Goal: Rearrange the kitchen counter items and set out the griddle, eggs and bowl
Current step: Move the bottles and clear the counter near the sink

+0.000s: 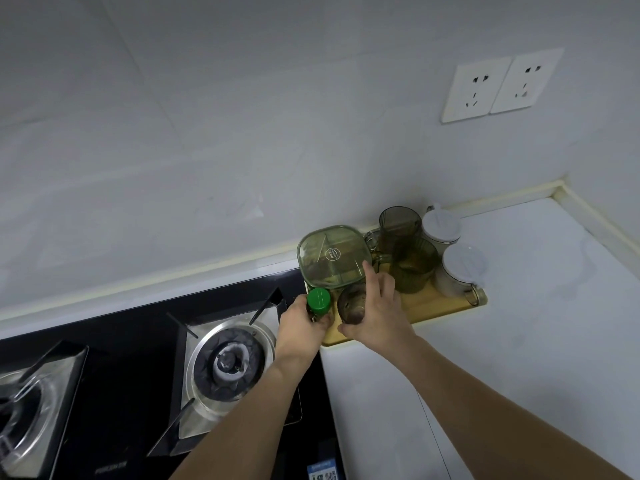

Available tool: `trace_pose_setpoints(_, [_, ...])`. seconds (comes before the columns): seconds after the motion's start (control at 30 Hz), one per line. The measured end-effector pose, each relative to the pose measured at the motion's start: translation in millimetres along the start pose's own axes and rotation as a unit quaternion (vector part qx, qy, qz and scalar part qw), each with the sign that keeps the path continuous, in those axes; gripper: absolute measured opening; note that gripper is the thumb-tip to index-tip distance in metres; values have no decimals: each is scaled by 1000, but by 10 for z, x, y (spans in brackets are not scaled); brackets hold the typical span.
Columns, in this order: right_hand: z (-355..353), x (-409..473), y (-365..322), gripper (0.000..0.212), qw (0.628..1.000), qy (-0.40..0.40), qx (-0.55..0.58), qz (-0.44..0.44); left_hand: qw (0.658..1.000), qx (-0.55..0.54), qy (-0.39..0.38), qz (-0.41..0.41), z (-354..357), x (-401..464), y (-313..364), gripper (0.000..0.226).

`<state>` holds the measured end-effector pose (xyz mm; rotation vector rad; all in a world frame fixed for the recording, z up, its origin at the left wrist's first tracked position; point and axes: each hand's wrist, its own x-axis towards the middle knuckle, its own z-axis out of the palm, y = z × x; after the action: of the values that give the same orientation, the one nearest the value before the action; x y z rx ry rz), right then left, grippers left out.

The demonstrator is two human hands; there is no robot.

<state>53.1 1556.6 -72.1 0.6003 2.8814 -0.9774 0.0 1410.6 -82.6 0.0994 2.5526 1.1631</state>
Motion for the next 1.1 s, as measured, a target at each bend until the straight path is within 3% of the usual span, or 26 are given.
trace_pose_setpoints(0.43, [3, -8, 53, 123, 999, -3, -3, -49, 1000, 12, -5, -5, 5, -1, 15, 33])
trace_pose_setpoints(0.7, [-29, -12, 76, 129, 999, -36, 15, -26, 1000, 20, -8, -18, -26, -36, 40, 32])
trace_pose_setpoints(1.0, [-260, -164, 31, 114, 996, -5, -73, -57, 1000, 4, -3, 7, -199, -260, 122, 34])
trace_pose_setpoints(1.1, [-363, -263, -43, 105, 990, 26, -89, -103, 997, 71, 10, 18, -323, -422, 107, 46])
